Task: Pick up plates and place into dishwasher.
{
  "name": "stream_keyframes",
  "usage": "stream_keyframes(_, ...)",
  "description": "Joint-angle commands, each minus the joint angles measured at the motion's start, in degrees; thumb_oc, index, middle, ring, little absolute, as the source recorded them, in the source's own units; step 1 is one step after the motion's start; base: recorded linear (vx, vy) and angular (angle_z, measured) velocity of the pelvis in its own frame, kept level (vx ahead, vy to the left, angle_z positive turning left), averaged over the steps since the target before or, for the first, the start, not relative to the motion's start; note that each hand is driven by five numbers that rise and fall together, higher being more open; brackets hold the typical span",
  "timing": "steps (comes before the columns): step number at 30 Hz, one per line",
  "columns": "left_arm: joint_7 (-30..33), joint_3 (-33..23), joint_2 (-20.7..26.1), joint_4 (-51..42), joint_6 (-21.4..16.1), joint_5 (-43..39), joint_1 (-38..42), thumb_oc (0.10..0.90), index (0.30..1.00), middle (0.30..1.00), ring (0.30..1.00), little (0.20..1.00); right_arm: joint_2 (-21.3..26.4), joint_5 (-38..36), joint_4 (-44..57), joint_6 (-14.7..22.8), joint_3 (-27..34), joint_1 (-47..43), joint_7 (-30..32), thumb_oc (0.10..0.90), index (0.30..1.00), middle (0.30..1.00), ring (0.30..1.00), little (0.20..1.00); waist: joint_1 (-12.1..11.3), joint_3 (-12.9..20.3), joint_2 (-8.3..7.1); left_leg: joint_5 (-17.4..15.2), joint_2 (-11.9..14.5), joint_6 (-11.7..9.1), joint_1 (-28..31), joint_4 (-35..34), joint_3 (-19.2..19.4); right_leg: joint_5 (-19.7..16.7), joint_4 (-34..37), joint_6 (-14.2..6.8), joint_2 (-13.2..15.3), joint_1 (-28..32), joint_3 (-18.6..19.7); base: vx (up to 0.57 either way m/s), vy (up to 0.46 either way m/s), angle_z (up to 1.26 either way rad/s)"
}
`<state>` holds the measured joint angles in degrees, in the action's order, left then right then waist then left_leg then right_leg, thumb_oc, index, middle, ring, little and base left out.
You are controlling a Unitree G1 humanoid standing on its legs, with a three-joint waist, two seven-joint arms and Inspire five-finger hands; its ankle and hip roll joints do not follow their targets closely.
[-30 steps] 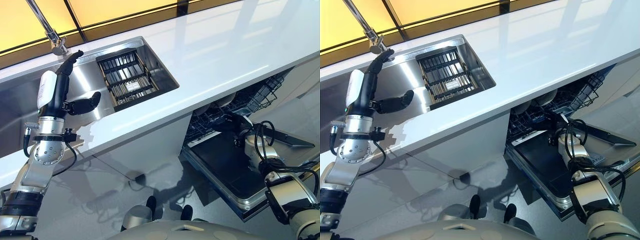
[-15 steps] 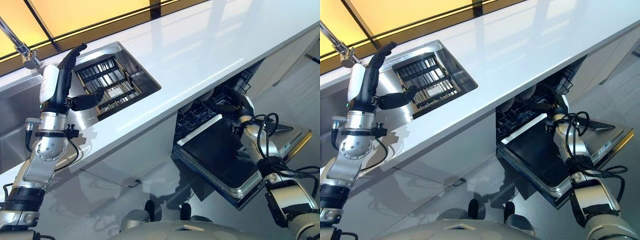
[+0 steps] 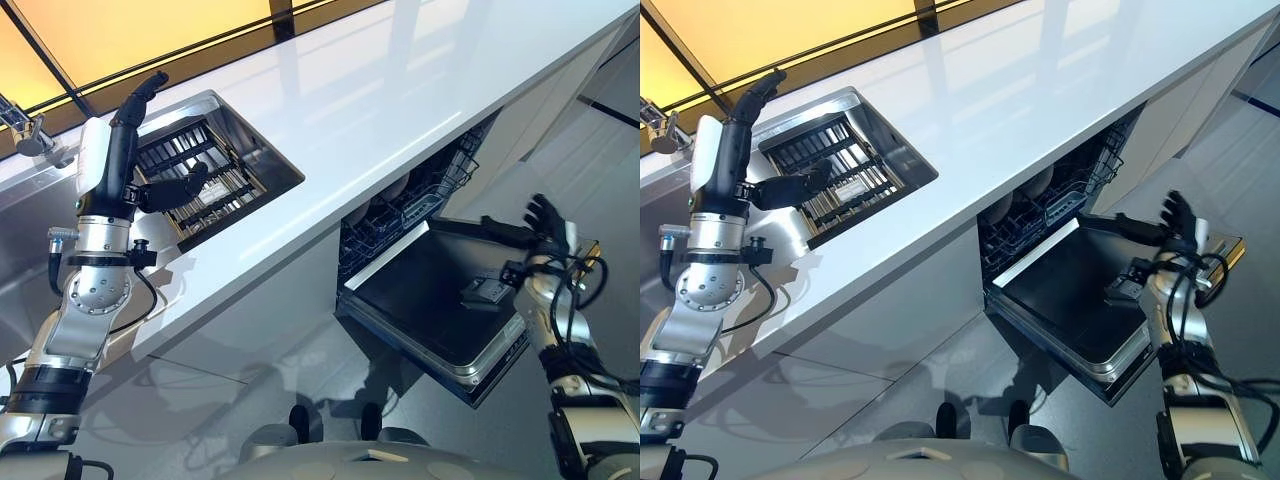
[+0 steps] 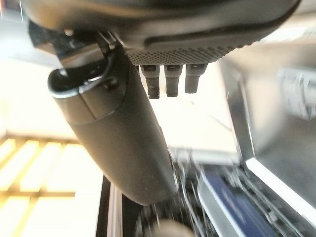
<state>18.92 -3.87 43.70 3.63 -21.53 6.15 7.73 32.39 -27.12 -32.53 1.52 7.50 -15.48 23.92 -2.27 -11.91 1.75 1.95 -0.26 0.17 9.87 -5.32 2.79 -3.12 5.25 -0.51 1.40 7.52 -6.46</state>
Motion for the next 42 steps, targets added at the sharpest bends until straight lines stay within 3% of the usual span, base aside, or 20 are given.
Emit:
stream_keyframes(1, 4.44, -4.57, 3.33, 1.4, -4.57, -3.34, 3.64, 0.8, 0.9, 0.9, 0.9, 0.9, 2.24, -4.1, 3.83, 6.93, 4.53, 0.58, -0.23, 0.8, 0.9, 0.9, 0.9, 0.9, 2.82, 6.85, -0.09, -7.4, -2.58, 1.95, -0.21, 0.89, 1.42, 7.94, -6.59, -3.12, -1.6, -1.92, -0.3, -0.03, 0.009, -0.06)
stream_keyframes(11, 5.67, -6.83, 2.71, 2.42, -5.39, -2.63, 2.03, 0.8, 0.9, 0.9, 0.9, 0.9, -2.37, -20.93, -5.9, 5.92, 8.11, 5.61, -10.66, 0.8, 0.9, 0.9, 0.9, 0.9, 4.26, 6.24, -0.46, -10.26, -2.82, 2.95, -0.9, 6.19, 2.66, 10.12, -10.82, -2.02, -2.14, -2.59, 1.32, -0.02, -0.01, -0.11)
stream_keyframes(19, 6.11, -6.1, 3.38, 2.3, -4.49, -2.33, 3.09, 0.8, 0.9, 0.9, 0.9, 0.9, -5.34, -24.37, -10.57, 5.8, 7.68, 8.23, -11.97, 0.8, 0.9, 0.9, 0.9, 0.9, 4.22, 6.64, -0.2, -7.98, -2.38, 2.24, -0.16, 2.3, 0.86, 10.99, -11.9, -2.06, -2.25, -2.35, 0.52, 0.01, -0.024, -0.01)
stream_keyframes(24, 5.51, -6.34, 3.51, 2.32, -4.98, -3.03, 3.23, 0.8, 0.9, 0.9, 0.9, 0.9, -7.53, -24.85, -13.24, 8.12, 7.92, 8.9, -8.84, 0.8, 0.9, 0.9, 0.9, 0.9, 3.97, 6.44, 0.23, -8.22, -2.59, 2.74, -0.43, 2.84, 0.15, 11.88, -14.1, -2.36, -1.31, -3.39, 0.05, 0.0, -0.028, 0.07)
stream_keyframes(31, 5.97, -8.04, 3.25, 0.35, -3.54, -3.37, 0.4, 0.8, 0.9, 0.9, 0.9, 0.9, -10.22, -23.84, -15.83, 8.42, 5.58, 8.33, -8.17, 0.8, 0.9, 0.9, 0.9, 0.9, 3.07, 6.86, 0.42, -7.86, -2.51, 2.6, -0.46, 1.98, 0.72, 10.76, -10.72, -2.06, -2.15, -2.46, 0.4, 0.0, -0.009, 0.01)
stream_keyframes(37, 6.39, -8.66, 2.75, -0.82, -1.94, -2.44, -1.57, 0.8, 0.9, 0.9, 0.9, 0.9, -11.28, -26.88, -17.45, 4.19, 2.65, 7.22, -15.1, 0.8, 0.9, 0.9, 0.9, 0.9, 2.79, 7.57, -0.12, -7.39, -2.3, 2.1, -0.64, 1.13, 2.12, 8.89, -7.06, -1.95, -3.17, -2.03, 1.11, 0.0, -0.001, -0.12)
stream_keyframes(42, 6.04, -7.6, 2.52, -0.2, -1.88, -3.32, -1.3, 0.8, 0.9, 0.9, 0.9, 0.9, -10.79, -25.41, -19.32, 0.51, 1.35, 6.18, -19.51, 0.8, 0.9, 0.9, 0.9, 0.9, 2.82, 7.89, -0.26, -7.03, -1.89, 1.89, -0.93, 1.42, 2.5, 9.11, -7.93, -1.93, -3.35, -2.28, 1.78, 0.02, -0.001, -0.06)
